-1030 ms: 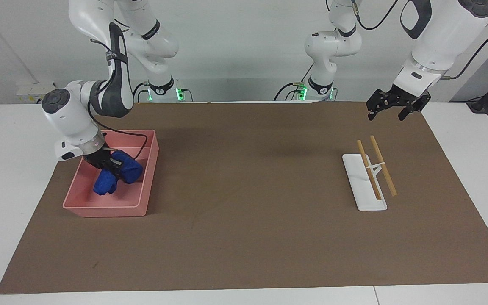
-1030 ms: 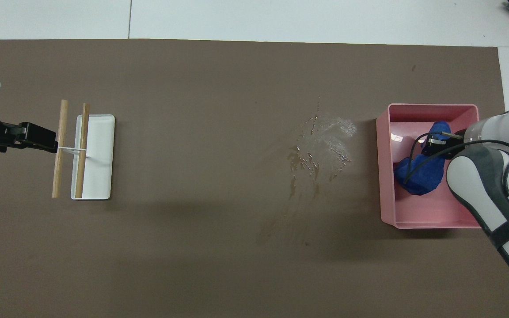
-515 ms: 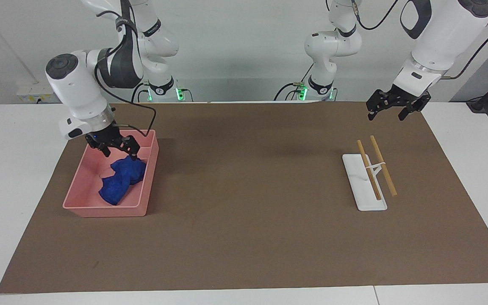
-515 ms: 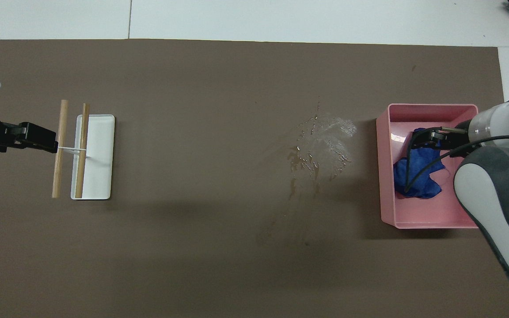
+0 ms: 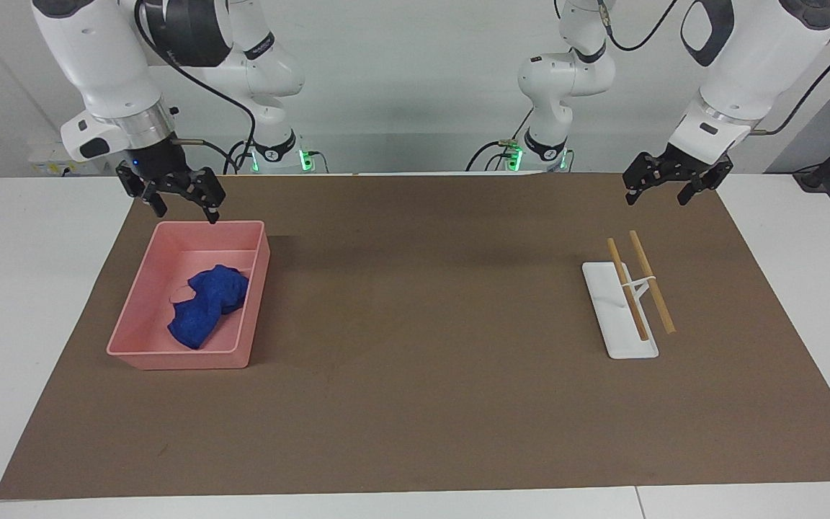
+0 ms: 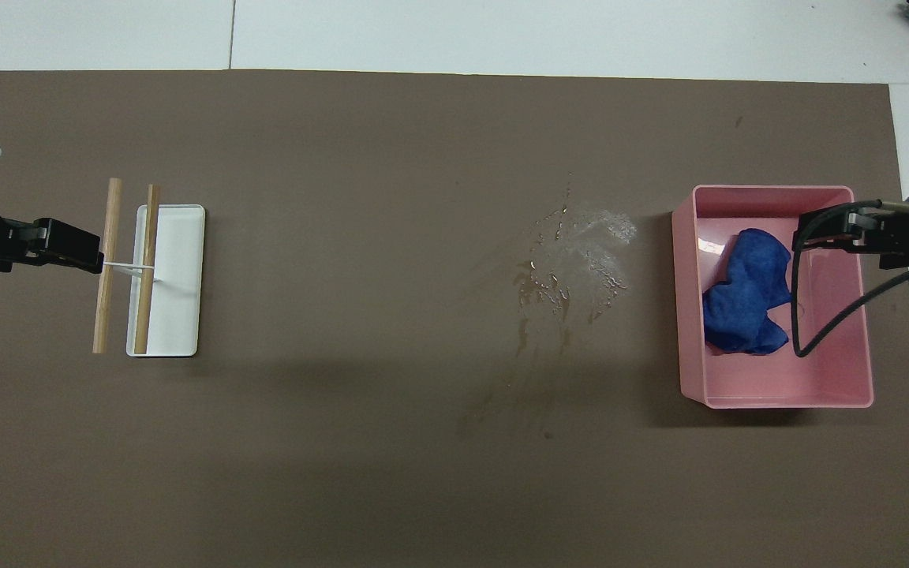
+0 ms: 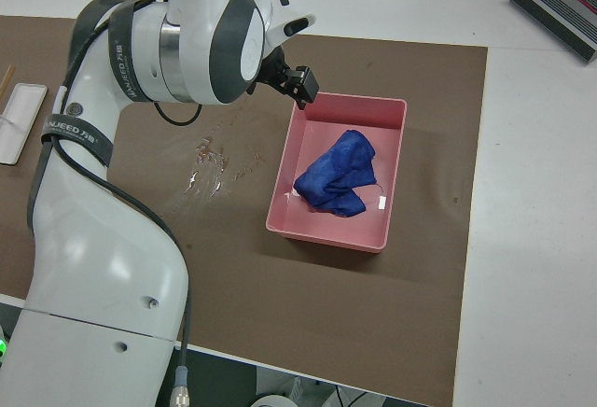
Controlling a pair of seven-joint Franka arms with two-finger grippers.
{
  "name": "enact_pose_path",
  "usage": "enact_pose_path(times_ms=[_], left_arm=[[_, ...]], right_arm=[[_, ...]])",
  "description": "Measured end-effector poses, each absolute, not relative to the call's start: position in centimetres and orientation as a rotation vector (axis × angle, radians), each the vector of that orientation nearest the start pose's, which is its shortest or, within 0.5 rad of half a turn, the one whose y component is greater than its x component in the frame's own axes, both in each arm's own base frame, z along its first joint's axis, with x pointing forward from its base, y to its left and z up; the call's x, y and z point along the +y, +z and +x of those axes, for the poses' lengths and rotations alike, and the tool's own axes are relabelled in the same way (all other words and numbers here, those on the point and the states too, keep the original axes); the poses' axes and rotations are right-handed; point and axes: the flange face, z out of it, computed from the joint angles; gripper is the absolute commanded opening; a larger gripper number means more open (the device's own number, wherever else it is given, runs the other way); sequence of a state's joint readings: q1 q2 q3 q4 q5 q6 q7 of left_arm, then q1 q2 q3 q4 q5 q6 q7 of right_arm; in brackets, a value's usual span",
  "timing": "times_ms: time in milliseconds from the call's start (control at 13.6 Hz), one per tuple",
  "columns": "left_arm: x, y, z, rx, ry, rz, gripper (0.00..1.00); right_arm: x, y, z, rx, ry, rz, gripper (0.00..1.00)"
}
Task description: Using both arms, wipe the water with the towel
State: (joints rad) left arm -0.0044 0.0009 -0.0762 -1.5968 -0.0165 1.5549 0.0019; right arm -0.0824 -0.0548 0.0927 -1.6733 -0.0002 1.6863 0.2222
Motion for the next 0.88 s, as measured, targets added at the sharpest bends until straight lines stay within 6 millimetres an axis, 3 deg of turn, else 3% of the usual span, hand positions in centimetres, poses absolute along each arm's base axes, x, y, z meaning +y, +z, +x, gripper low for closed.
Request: enact_pose_path(times_ms=[221, 515, 883], left_arm=[[-4.6, 61.0, 55.0, 0.130, 0.069, -3.153, 1.00], [-4.6, 61.0, 55.0, 0.130, 0.069, -3.153, 1.00], [-4.6, 61.0, 55.0, 0.130, 0.069, -3.153, 1.00]], right_arm=[[0.6, 64.3, 53.8, 0.334, -0.053, -3.126, 1.00], [0.0, 64.9, 53.3, 0.286, -0.004, -3.139, 1.00], [-0.3, 64.9, 54.2, 0.274, 0.050, -3.139, 1.00]])
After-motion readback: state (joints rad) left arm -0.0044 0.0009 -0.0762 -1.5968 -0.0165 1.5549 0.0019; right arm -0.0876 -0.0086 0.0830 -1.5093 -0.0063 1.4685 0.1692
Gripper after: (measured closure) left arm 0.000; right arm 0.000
